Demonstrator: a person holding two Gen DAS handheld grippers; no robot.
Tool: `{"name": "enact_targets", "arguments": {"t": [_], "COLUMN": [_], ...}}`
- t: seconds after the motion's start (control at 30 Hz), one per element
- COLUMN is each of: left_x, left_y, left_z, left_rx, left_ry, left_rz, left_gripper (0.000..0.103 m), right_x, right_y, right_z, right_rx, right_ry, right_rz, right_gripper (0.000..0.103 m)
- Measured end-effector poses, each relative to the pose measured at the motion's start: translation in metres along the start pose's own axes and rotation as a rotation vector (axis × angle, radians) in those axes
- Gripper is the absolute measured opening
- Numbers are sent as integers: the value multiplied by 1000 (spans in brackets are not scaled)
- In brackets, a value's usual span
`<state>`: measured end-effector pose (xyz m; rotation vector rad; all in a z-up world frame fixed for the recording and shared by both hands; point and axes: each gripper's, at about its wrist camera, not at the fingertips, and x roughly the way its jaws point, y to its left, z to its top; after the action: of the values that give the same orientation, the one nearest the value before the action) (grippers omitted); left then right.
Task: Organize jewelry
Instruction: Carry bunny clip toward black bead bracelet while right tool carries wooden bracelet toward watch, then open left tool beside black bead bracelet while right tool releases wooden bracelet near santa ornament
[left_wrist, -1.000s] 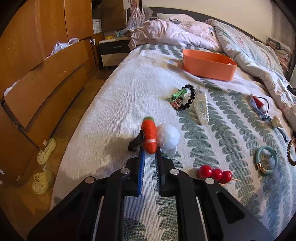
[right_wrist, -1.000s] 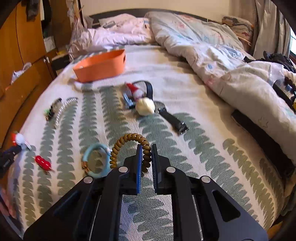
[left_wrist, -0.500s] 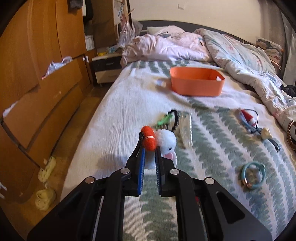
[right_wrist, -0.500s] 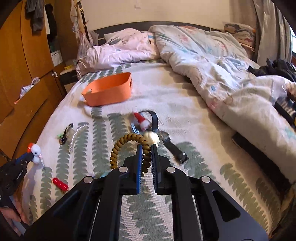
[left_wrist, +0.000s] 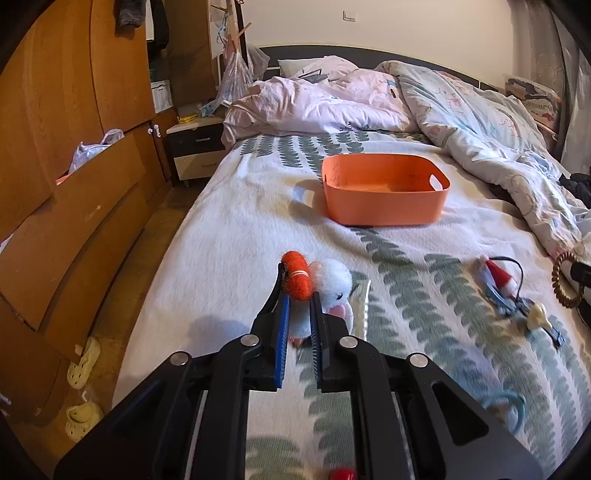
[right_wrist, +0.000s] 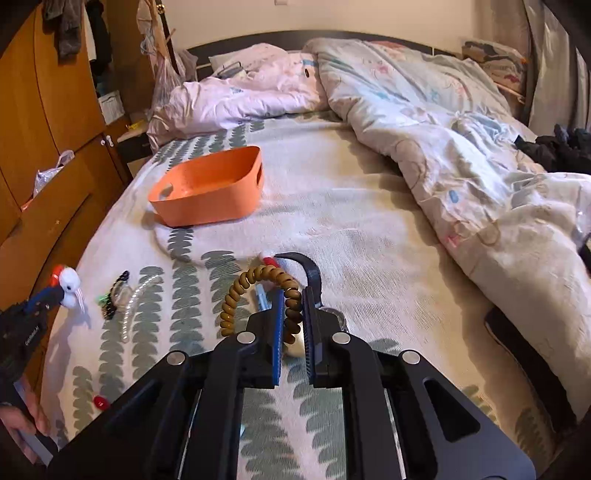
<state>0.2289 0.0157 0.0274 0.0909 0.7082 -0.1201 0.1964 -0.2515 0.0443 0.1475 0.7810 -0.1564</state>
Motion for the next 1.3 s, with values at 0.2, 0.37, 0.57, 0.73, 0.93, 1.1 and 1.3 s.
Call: {"name": "enact_targets", "arguments": {"t": [0.2, 0.37, 0.57, 0.73, 0.93, 1.1, 1.3], "left_x": [24, 40, 51, 51, 36, 16, -16], "left_y": [-4, -5, -2, 1, 4, 9, 14], "left_z": [11, 12, 9, 8, 13, 20, 25], "left_rx": [-1, 0, -20, -31, -37, -49, -66], "left_ry": [4, 16, 32, 32, 12, -17, -43], "left_rz": [-14, -15, -16, -3, 11, 11, -7], "left_gripper": [11, 11, 14, 34, 48, 61, 73], "right_x": [32, 51, 64, 64, 47, 21, -9], "right_y": [-10, -13, -13, -9, -7, -1, -3], "right_z": [5, 8, 9, 9, 14, 15, 9], "right_rx": [9, 8, 11, 0, 11, 3, 38], "right_ry": [42, 60, 78, 80, 46, 2, -29], "right_rz": [-11, -17, -3, 10, 15, 25, 70], "right_gripper": [11, 11, 12, 18, 19, 19, 20]}}
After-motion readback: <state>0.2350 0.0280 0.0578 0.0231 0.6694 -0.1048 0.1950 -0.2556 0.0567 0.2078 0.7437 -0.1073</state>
